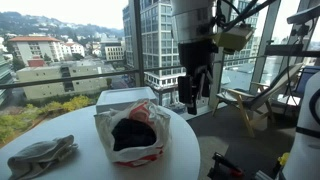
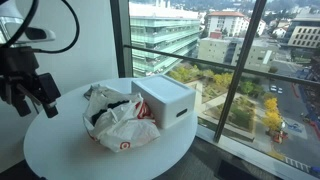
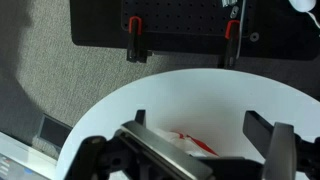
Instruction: Pick up all the items from the plastic and put them on the table one by one
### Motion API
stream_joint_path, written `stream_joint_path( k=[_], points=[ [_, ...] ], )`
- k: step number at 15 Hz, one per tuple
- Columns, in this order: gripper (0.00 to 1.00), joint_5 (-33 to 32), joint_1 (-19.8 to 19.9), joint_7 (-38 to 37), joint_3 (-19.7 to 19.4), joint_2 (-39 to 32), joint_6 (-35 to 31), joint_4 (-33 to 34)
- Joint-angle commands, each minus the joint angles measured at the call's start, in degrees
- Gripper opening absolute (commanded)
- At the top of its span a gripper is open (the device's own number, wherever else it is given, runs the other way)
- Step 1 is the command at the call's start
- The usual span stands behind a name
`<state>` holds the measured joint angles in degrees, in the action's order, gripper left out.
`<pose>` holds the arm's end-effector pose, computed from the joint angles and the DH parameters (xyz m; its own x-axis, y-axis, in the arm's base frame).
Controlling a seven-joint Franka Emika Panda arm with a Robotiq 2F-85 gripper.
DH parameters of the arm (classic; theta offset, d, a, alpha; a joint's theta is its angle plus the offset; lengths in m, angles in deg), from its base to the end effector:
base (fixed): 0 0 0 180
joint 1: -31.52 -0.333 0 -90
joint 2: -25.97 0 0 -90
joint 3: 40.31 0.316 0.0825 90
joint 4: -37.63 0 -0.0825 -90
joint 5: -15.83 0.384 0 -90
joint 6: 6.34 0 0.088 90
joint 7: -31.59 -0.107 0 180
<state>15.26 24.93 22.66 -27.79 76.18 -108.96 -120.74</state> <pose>0.2657 0.0870 0.4377 0.9932 0.0860 -0.0786 0.0996 -0.9767 0.1904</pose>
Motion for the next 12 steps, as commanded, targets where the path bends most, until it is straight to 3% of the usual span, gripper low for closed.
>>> stream_joint_path(
  k=[1, 7, 12],
  points=[
    [1.00, -0.32, -0.48, -0.33, -0.41, -0.09, 0.09, 0.09],
    [1.00, -0.34, -0.58, -0.75, 0.16, -0.73, -0.88, 0.09],
    [1.00, -4.20, 2.29, -0.60, 4.48, -16.58, -19.86, 3.20]
  ],
)
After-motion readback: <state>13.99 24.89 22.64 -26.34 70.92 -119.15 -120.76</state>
